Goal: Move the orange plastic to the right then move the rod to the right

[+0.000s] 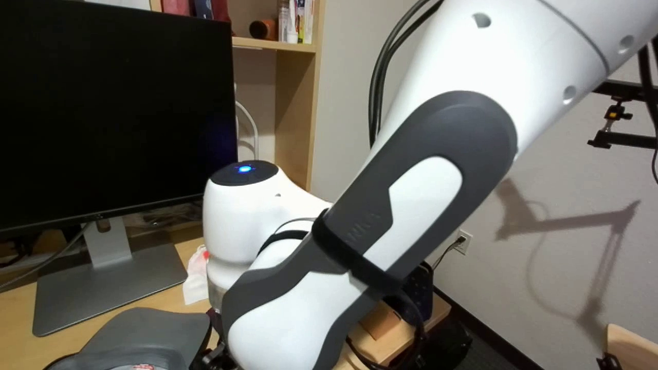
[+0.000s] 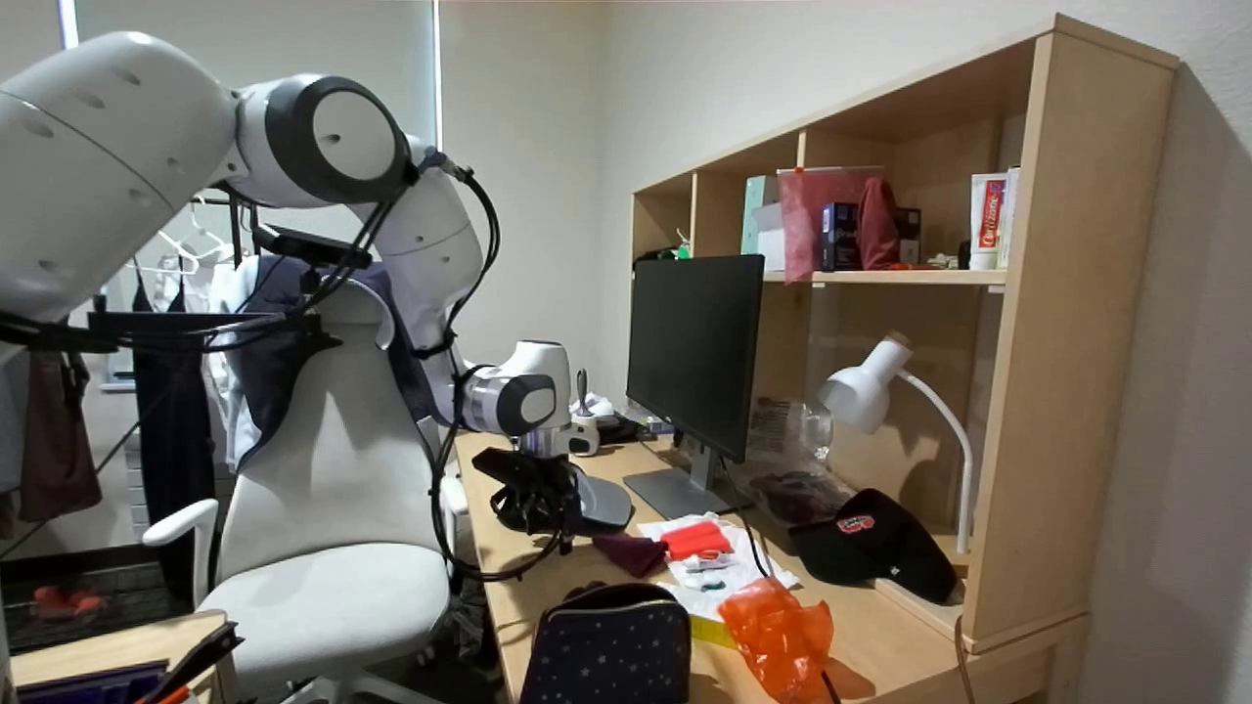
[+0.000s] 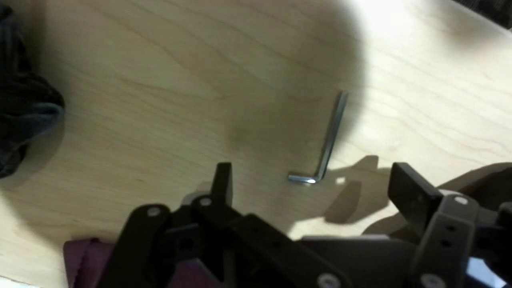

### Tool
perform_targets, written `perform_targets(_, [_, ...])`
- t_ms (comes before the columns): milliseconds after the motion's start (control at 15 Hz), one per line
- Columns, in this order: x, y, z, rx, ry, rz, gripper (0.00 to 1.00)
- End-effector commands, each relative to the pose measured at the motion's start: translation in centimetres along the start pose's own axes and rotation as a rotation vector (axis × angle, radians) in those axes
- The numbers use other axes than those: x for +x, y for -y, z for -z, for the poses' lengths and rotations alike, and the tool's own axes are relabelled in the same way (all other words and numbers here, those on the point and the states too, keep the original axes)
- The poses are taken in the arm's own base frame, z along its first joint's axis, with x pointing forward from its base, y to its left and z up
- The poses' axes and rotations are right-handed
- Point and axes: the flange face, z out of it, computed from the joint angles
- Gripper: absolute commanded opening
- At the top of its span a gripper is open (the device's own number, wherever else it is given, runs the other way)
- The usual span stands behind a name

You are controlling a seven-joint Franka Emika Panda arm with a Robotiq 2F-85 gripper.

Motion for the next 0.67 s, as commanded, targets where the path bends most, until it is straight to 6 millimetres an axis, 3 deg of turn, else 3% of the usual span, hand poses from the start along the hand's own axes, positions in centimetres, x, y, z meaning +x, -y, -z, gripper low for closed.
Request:
perform_targets(0, [-1.4, 0.4, 0.8, 0.01, 0.061, 0.006, 1.0])
perform_targets(400, [-1.8, 1.4, -0.5, 0.044, 0.088, 0.048, 0.97])
perform_targets(467, [-1.8, 1.4, -0.6, 0.044, 0.092, 0.045, 0.73])
perform_targets(600, [-1.9, 1.3, -0.8, 0.05, 0.091, 0.047, 0.68])
